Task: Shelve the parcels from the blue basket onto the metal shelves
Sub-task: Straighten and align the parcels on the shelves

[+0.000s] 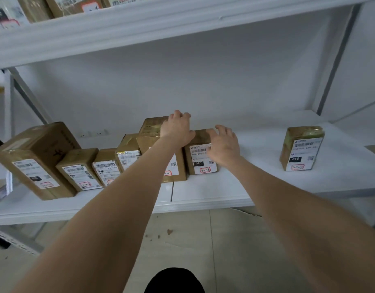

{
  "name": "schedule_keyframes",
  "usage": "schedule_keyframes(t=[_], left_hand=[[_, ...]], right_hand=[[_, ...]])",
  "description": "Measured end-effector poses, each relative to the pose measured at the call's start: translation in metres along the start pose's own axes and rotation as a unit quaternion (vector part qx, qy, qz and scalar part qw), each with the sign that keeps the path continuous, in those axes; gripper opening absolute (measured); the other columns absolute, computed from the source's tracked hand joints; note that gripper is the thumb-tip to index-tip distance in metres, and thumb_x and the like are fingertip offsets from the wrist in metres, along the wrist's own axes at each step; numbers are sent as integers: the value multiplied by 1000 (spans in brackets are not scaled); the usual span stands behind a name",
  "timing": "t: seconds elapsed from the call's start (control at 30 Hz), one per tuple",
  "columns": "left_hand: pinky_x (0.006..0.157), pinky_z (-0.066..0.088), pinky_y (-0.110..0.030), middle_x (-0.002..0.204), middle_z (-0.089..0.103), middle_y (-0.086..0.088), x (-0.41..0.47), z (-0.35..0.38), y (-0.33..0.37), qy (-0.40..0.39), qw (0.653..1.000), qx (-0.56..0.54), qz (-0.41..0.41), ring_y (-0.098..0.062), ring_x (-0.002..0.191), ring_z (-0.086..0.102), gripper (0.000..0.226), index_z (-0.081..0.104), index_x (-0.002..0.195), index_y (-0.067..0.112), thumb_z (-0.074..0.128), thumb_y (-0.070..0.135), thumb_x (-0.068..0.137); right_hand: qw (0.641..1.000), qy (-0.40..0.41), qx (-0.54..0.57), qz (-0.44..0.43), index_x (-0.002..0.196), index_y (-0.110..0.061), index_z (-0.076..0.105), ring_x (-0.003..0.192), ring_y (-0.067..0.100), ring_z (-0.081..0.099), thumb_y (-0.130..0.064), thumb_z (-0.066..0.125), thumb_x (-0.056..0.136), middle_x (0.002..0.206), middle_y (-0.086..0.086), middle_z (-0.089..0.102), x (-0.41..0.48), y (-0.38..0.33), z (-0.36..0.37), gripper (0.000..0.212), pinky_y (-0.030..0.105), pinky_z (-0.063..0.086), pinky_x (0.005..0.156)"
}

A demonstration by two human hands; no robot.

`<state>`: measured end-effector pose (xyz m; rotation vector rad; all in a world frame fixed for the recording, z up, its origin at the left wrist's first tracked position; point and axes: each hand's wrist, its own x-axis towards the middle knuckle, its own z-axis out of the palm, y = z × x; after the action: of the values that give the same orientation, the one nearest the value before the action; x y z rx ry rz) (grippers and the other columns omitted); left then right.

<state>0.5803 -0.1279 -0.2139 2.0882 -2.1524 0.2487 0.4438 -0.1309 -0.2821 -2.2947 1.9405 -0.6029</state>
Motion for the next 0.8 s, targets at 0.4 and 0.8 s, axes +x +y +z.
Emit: schedule_keyframes(t=[0.4, 0.8], left_hand=[[104, 37, -42, 143, 31, -10, 8, 28, 142, -73, 991, -27, 109, -29, 133, 34, 58, 31, 144, 13, 52, 21, 90], [103, 30, -56, 147, 28, -14, 8, 57, 83, -149, 988, -1, -44, -33, 136, 27, 60, 25, 145, 13, 50, 25, 92]], right_hand=[[979, 27, -101, 174, 153, -26, 4, 147, 38, -9, -17, 59, 90, 160, 9, -10, -33, 119, -52, 84, 53, 4, 118], [968, 55, -10, 243, 143, -28, 35, 125, 49, 35, -4, 56, 89, 154, 16, 6, -20, 154, -33, 64, 46, 37, 104]])
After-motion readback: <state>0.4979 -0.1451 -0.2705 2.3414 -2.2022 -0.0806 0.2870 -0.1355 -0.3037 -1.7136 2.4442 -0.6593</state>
